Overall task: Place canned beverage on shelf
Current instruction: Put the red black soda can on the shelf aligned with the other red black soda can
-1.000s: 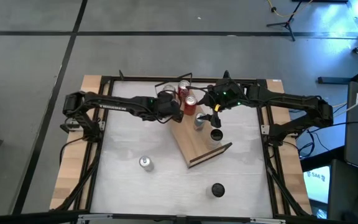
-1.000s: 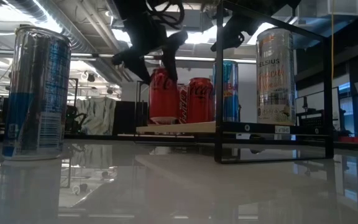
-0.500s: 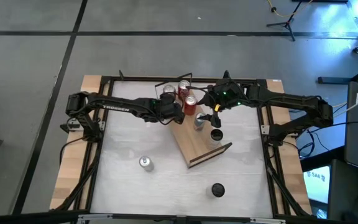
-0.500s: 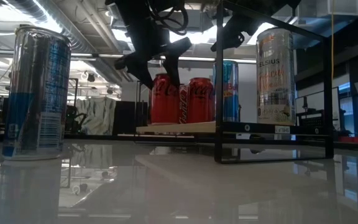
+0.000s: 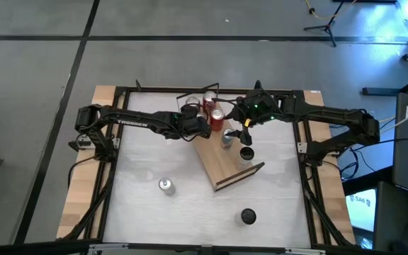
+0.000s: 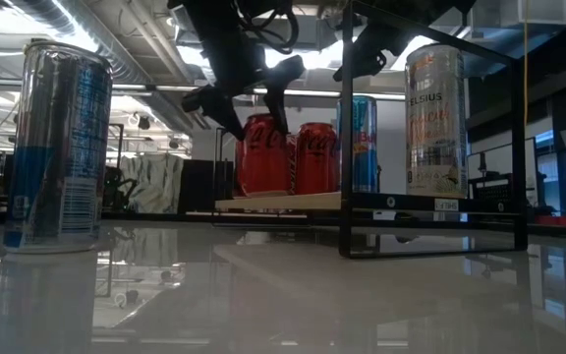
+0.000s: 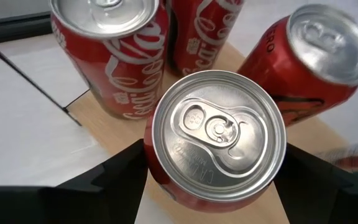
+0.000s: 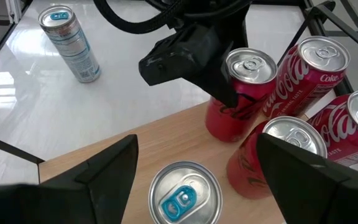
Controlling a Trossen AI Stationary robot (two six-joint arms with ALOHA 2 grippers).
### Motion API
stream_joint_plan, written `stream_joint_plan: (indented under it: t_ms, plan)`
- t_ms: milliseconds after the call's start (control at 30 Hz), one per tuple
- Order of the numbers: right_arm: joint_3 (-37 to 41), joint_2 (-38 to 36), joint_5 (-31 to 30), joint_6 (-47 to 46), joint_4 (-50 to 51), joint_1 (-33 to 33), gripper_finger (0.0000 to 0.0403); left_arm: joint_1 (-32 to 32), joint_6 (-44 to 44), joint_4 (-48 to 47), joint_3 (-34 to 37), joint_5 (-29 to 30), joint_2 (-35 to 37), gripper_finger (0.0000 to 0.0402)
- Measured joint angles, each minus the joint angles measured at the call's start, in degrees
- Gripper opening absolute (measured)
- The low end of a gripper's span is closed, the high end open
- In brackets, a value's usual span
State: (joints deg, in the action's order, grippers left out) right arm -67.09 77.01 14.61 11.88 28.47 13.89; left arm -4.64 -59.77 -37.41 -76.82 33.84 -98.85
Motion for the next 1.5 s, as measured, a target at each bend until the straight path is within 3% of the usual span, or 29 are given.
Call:
stream_joint_plan:
  t_ms: [1500]
  plan:
    - [0.0, 0.0, 0.0, 0.0, 0.02, -0.01, 0.0321, 0.02, 0.31, 1.06, 0.0, -0.5, 0.02, 0.0284]
